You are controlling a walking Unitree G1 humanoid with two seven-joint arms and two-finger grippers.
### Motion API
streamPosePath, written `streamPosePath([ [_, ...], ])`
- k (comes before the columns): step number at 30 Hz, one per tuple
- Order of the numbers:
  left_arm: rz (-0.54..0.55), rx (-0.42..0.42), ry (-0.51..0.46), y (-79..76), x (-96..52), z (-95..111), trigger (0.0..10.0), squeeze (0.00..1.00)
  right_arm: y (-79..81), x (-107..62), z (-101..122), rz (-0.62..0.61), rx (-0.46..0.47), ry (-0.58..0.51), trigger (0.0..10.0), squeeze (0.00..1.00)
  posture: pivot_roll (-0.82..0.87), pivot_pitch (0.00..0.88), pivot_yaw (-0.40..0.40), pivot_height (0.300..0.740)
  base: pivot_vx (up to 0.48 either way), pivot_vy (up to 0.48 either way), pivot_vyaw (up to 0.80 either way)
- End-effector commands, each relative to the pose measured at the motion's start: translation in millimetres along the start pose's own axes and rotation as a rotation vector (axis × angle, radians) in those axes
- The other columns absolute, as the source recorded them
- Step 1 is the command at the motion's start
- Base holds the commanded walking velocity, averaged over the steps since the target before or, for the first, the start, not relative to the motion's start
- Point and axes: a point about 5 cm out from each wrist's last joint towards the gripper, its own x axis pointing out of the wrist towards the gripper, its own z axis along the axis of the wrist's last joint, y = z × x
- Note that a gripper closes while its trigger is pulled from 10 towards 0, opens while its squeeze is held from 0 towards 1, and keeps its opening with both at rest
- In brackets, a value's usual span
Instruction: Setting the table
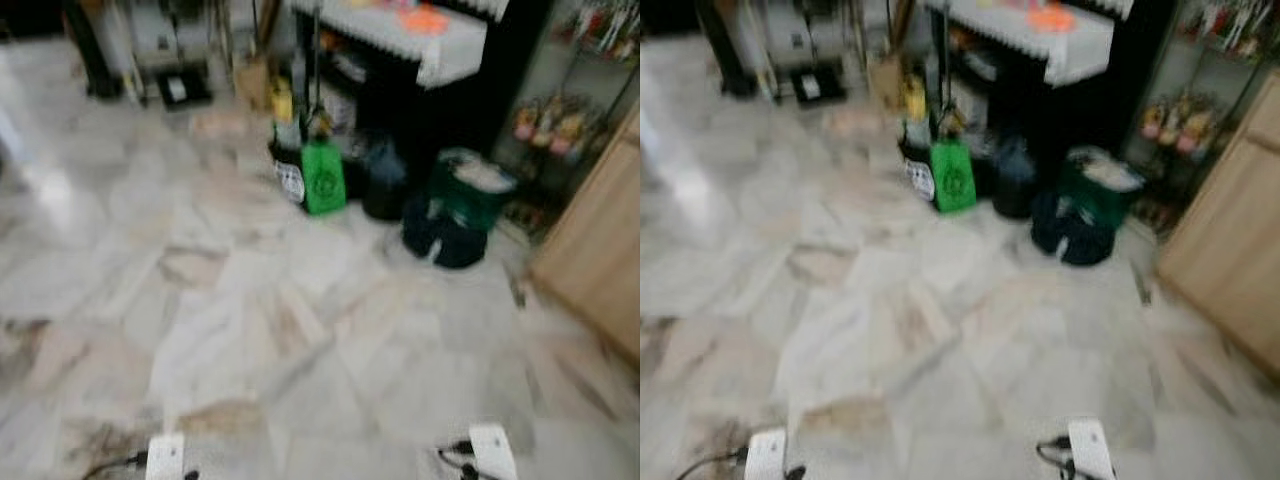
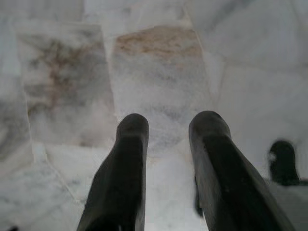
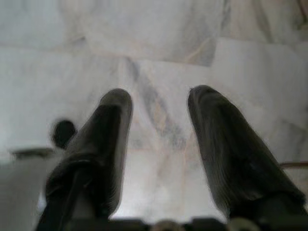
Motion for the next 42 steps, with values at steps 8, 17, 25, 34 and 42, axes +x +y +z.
streamPosePath([
  [8,-0.184,0.129,0.082,-9.1,0.7,-3,10.0,0.00,36.6,2.8,35,0.189,0.292,-0.004,10.0,0.00,-0.06,0.093,0.026,0.740,0.000,0.000,-0.80],
  [17,-0.209,0.140,0.078,-36.4,1.0,2,10.0,0.00,37.7,2.7,35,0.186,0.298,-0.004,10.0,0.00,-0.07,0.093,0.034,0.740,0.000,0.000,-0.80],
  [25,-0.207,0.143,0.074,-34.1,1.9,4,10.0,0.00,38.0,2.7,35,0.184,0.297,-0.004,10.0,0.00,-0.07,0.091,0.036,0.740,0.000,0.000,-0.80],
  [34,-0.180,0.138,0.071,-6.1,3.6,8,10.0,0.00,37.5,2.7,35,0.181,0.295,-0.003,10.0,0.00,-0.06,0.092,0.031,0.740,0.000,0.000,-0.80],
  [42,-0.210,0.145,0.080,-33.7,-0.7,-5,10.0,0.00,39.6,2.2,33,0.186,0.297,0.001,10.0,0.00,-0.05,0.086,0.039,0.740,0.000,0.000,-0.80],
])
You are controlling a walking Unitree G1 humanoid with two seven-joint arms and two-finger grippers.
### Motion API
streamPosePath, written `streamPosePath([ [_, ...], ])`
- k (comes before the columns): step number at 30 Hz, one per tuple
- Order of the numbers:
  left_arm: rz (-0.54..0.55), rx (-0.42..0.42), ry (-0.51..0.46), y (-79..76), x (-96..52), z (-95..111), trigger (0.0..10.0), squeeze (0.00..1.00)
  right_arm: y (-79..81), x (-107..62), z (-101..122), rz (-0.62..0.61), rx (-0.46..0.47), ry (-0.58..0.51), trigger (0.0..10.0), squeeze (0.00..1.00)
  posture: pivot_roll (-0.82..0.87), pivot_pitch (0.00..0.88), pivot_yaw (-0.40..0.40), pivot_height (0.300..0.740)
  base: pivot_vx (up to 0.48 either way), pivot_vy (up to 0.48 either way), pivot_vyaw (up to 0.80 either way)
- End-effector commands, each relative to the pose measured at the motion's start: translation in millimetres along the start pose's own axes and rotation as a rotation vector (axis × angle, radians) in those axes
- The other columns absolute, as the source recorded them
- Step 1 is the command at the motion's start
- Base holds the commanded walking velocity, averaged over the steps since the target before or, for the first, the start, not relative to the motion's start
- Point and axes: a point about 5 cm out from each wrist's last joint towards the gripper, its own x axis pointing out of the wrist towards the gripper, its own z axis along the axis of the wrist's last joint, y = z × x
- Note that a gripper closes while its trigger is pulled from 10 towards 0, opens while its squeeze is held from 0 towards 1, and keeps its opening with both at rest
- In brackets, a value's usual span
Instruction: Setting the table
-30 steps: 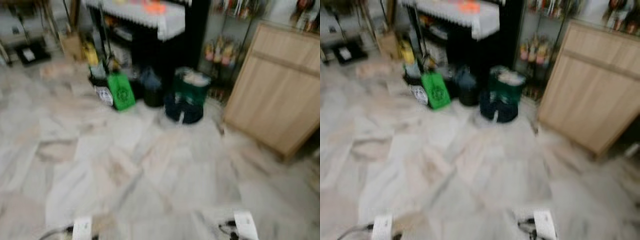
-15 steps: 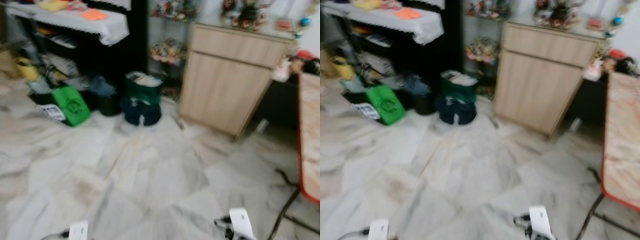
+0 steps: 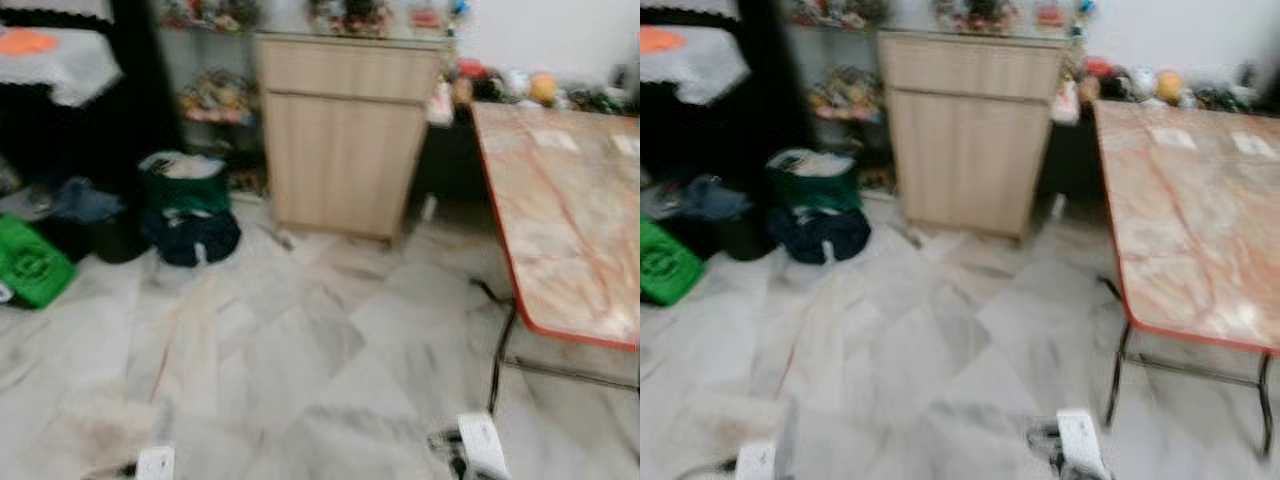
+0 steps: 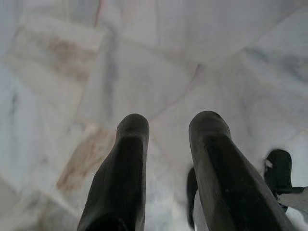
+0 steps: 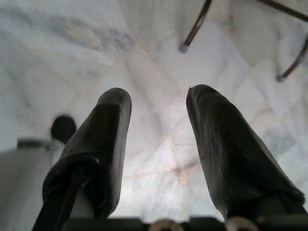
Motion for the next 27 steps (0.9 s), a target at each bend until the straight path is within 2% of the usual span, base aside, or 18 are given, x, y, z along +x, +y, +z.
streamPosePath([
  [1,-0.191,0.148,0.107,-23.8,-2.4,-14,10.0,0.00,48.1,1.1,39,0.209,0.302,-0.017,10.0,0.00,-0.05,0.086,0.039,0.740,0.000,0.000,-0.80],
  [4,-0.195,0.154,0.105,-30.3,-2.8,-14,10.0,0.00,49.3,0.8,39,0.203,0.319,-0.020,10.0,0.00,-0.05,0.081,0.043,0.740,0.000,0.000,-0.80],
  [8,-0.192,0.154,0.106,-29.1,-2.5,-13,10.0,0.00,50.0,0.5,38,0.203,0.324,-0.021,10.0,0.00,-0.04,0.076,0.044,0.740,0.000,0.000,-0.40],
  [10,-0.174,0.159,0.107,-14.0,-1.2,-11,10.0,0.00,50.7,0.2,36,0.210,0.306,-0.020,10.0,0.00,-0.04,0.068,0.049,0.740,0.000,0.000,0.00],
  [11,-0.174,0.159,0.107,-14.0,-1.2,-11,10.0,0.00,50.7,0.2,36,0.210,0.306,-0.020,10.0,0.00,-0.04,0.068,0.049,0.740,0.000,0.000,0.00],
  [12,-0.164,0.167,0.108,-4.4,-0.7,-10,10.0,0.00,50.8,0.1,36,0.209,0.307,-0.019,10.0,0.00,-0.04,0.065,0.051,0.740,0.000,0.000,0.00],
  [14,-0.160,0.178,0.097,4.5,0.1,-6,10.0,0.00,50.9,0.0,35,0.202,0.315,-0.021,10.0,0.00,-0.04,0.067,0.055,0.740,0.000,0.000,0.00],
  [21,-0.180,0.196,0.079,-6.6,2.1,2,10.0,0.00,50.5,-0.2,34,0.189,0.347,-0.029,10.0,0.00,-0.04,0.071,0.058,0.740,0.000,-0.466,0.00],
  [25,-0.181,0.195,0.074,-8.0,2.4,3,10.0,0.00,51.1,-0.2,35,0.192,0.345,-0.024,10.0,0.00,-0.04,0.072,0.059,0.740,0.000,-0.480,0.00],
  [27,-0.184,0.199,0.072,-10.7,2.7,4,10.0,0.00,51.5,0.0,36,0.189,0.348,-0.021,10.0,0.00,-0.04,0.069,0.059,0.740,0.000,-0.480,-0.75],
])
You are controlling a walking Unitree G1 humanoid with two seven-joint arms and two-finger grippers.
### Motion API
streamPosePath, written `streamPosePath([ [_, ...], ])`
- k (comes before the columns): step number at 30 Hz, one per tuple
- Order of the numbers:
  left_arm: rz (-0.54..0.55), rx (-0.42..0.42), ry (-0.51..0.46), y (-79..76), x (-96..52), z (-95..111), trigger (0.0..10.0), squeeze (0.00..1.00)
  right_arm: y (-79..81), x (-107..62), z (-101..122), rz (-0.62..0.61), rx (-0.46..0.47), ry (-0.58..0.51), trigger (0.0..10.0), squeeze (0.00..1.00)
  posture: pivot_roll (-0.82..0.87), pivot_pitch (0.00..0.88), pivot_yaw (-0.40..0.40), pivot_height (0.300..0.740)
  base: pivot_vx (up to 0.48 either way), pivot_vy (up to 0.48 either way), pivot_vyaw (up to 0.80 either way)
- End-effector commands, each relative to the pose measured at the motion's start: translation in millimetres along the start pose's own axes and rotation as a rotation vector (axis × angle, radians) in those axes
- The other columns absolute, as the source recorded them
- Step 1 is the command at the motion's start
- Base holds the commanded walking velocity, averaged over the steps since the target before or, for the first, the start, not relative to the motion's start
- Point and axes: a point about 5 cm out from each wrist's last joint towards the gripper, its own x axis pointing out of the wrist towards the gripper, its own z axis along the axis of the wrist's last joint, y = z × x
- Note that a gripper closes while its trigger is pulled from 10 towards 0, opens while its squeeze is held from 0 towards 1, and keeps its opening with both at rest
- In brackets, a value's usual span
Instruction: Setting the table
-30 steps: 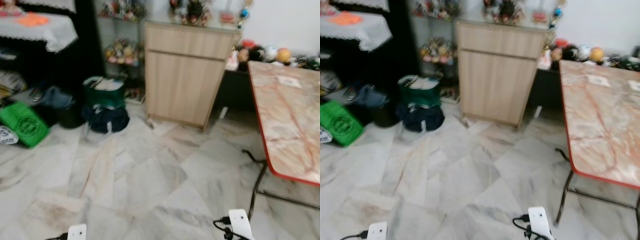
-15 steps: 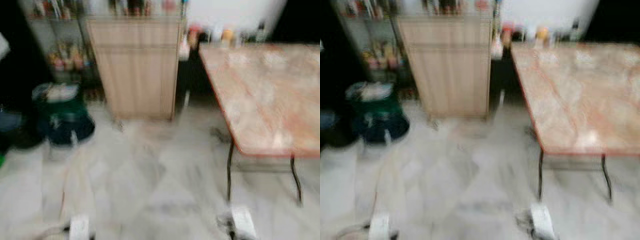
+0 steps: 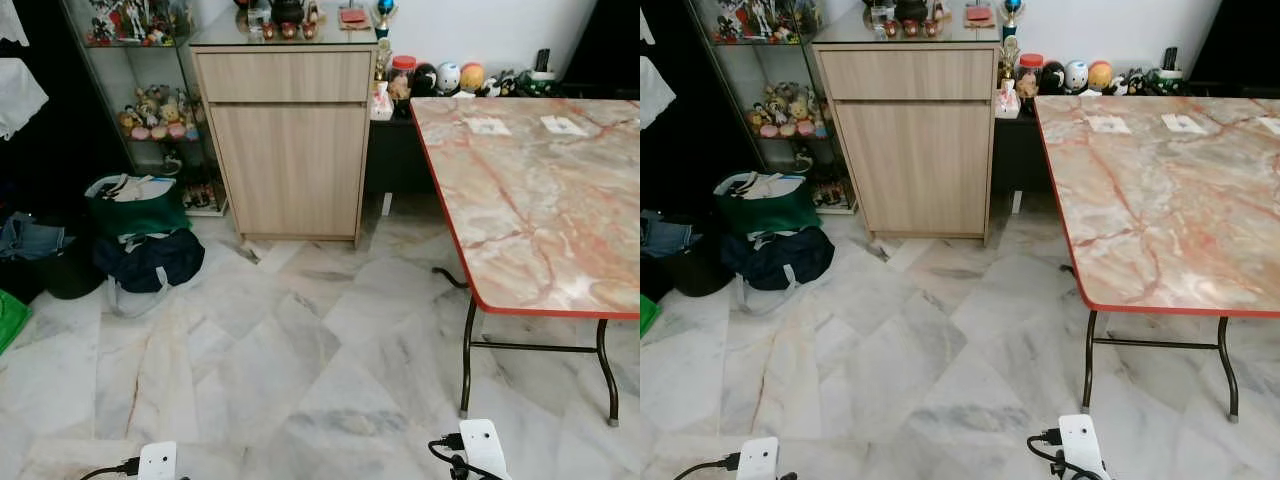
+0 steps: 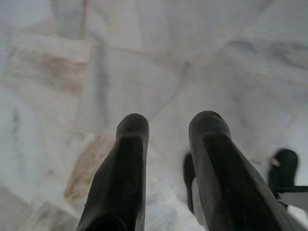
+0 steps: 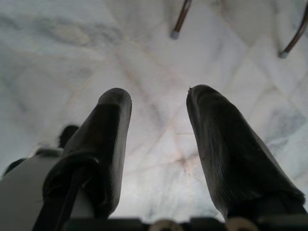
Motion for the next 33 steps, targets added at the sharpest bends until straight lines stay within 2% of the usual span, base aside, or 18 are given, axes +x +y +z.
streamPosePath([
  [1,-0.193,0.199,0.048,-15.8,4.1,12,10.0,0.00,46.2,0.9,34,0.175,0.345,-0.016,10.0,0.00,-0.04,0.068,0.060,0.740,0.000,-0.480,-0.74],
  [5,-0.194,0.201,0.047,-17.1,4.3,13,10.0,0.00,46.4,1.1,36,0.174,0.345,-0.020,10.0,0.00,-0.04,0.069,0.061,0.740,0.000,-0.480,-0.74],
  [11,-0.195,0.205,0.047,-16.6,4.7,15,10.0,0.00,47.4,1.4,42,0.175,0.349,-0.036,10.0,0.00,-0.05,0.073,0.067,0.740,0.000,-0.480,0.00],
  [21,-0.188,0.211,0.066,-7.0,2.8,6,10.0,0.00,48.0,1.3,42,0.165,0.359,-0.034,10.0,0.00,-0.06,0.066,0.070,0.740,0.000,-0.475,0.00],
  [25,-0.194,0.213,0.075,-12.2,1.2,-1,10.0,0.00,47.1,1.3,41,0.162,0.337,-0.034,10.0,0.00,-0.06,0.059,0.075,0.740,0.000,-0.472,0.00],
  [29,-0.210,0.224,0.080,-24.0,0.0,-4,10.0,0.00,46.6,1.3,40,0.167,0.317,-0.039,10.0,0.00,-0.07,0.058,0.074,0.740,0.000,-0.472,0.11],
  [33,-0.218,0.223,0.078,-32.4,0.0,-2,10.0,0.00,46.3,1.2,38,0.159,0.346,-0.028,10.0,0.00,-0.07,0.051,0.069,0.740,0.000,-0.472,0.22],
])
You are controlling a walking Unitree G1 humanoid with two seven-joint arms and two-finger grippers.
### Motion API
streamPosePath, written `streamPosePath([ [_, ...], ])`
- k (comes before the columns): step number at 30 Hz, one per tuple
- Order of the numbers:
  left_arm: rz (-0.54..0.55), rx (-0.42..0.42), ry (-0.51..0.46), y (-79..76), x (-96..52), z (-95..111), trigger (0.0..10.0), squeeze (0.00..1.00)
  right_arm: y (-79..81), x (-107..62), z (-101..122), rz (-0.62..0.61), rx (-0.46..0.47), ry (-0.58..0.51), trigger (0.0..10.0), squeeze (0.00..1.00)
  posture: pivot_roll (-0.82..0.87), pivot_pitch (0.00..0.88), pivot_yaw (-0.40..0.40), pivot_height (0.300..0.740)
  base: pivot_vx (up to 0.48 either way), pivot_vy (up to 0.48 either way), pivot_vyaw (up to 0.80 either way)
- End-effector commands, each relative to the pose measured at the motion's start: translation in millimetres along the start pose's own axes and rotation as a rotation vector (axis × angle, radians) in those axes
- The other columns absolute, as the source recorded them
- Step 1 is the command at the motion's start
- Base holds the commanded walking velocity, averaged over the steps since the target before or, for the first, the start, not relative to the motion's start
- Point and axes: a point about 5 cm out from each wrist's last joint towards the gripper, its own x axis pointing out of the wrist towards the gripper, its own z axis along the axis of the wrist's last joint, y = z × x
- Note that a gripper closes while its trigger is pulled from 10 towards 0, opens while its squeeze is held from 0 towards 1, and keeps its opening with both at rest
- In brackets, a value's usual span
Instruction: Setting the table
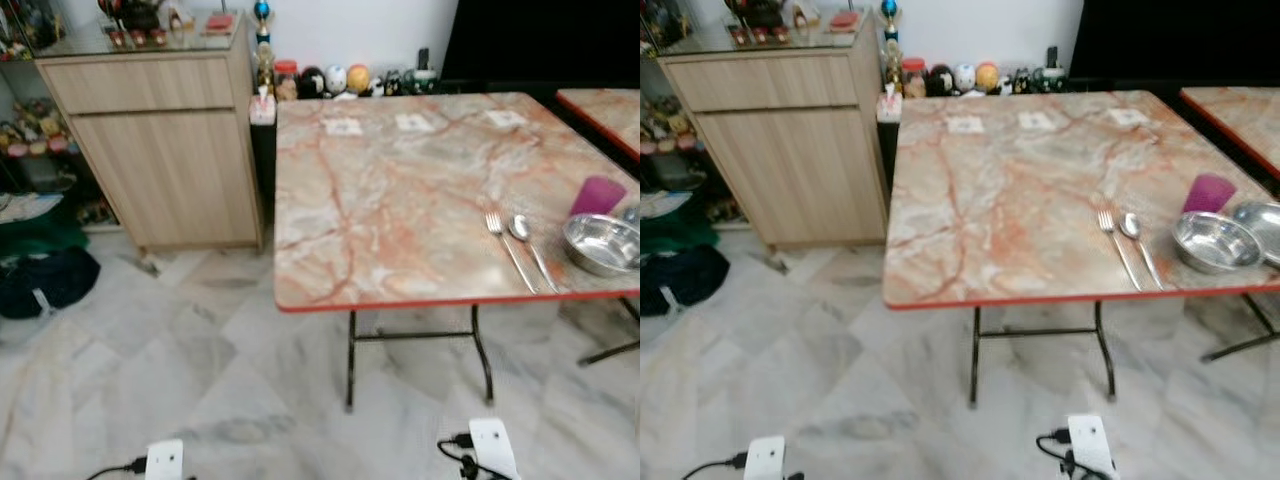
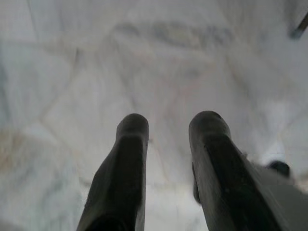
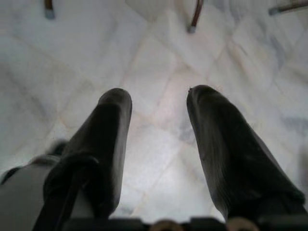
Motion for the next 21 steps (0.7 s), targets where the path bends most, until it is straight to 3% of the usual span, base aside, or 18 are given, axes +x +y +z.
streamPosePath([
  [1,-0.226,0.220,0.057,-37.5,0.9,4,10.0,0.00,42.9,1.7,37,0.152,0.345,-0.026,10.0,0.00,-0.07,0.050,0.067,0.740,0.000,-0.472,0.00],
  [14,-0.230,0.214,0.056,-43.1,1.3,7,10.0,0.00,41.6,2.0,38,0.156,0.304,-0.029,10.0,0.00,-0.07,0.049,0.063,0.740,0.000,-0.472,0.00],
  [18,-0.216,0.200,0.053,-32.0,2.4,8,10.0,0.00,40.4,2.2,40,0.146,0.347,-0.042,10.0,0.00,-0.07,0.073,0.056,0.740,0.000,-0.472,0.00],
  [21,-0.199,0.193,0.055,-11.6,2.5,6,10.0,0.00,39.9,2.4,41,0.144,0.346,-0.041,10.0,0.00,-0.07,0.076,0.054,0.740,0.000,-0.472,0.00],
])
